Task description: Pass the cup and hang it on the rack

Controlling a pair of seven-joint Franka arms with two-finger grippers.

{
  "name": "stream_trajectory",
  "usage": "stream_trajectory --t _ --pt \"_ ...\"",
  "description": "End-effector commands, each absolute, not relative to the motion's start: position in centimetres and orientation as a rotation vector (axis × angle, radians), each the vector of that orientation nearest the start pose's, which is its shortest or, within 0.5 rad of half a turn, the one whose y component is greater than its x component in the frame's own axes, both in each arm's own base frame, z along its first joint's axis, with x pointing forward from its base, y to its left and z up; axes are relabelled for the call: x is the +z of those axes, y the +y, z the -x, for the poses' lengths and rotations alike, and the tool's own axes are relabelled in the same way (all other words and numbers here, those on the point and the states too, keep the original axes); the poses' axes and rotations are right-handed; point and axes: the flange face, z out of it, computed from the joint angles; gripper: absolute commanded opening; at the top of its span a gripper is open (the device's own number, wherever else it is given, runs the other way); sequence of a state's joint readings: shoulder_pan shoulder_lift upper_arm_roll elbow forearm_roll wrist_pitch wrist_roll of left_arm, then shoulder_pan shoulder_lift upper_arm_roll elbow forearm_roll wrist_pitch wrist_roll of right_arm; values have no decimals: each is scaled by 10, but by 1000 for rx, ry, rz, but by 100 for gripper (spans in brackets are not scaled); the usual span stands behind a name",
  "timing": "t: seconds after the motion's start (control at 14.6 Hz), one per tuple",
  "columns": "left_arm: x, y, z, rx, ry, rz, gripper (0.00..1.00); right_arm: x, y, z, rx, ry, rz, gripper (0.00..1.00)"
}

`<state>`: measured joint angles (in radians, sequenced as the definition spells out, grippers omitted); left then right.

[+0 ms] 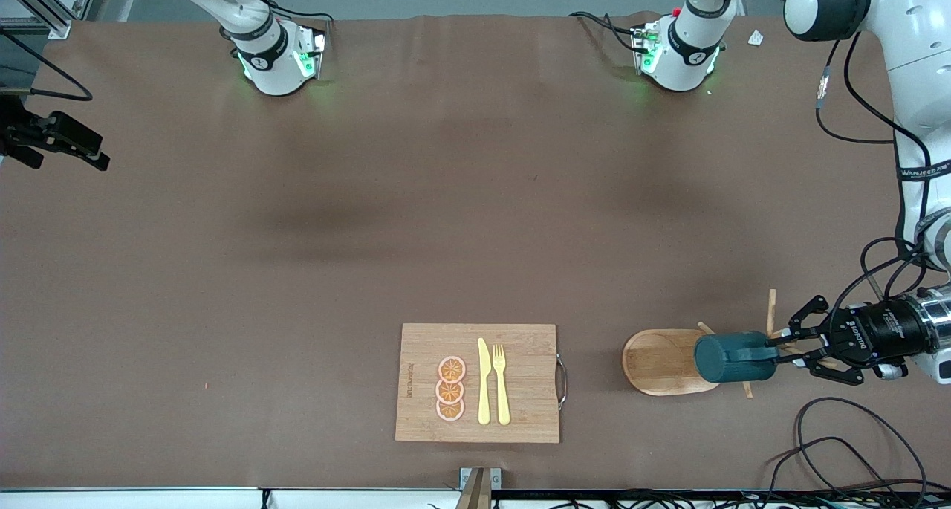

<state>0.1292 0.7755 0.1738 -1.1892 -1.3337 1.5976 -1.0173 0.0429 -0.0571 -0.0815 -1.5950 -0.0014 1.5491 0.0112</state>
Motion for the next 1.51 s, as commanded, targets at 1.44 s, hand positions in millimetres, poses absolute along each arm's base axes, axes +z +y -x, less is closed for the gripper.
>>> stream_trajectory --t 1.44 --pt "577 -63 -648 -211 602 -2910 100 646 -24 -531 -29 88 3153 100"
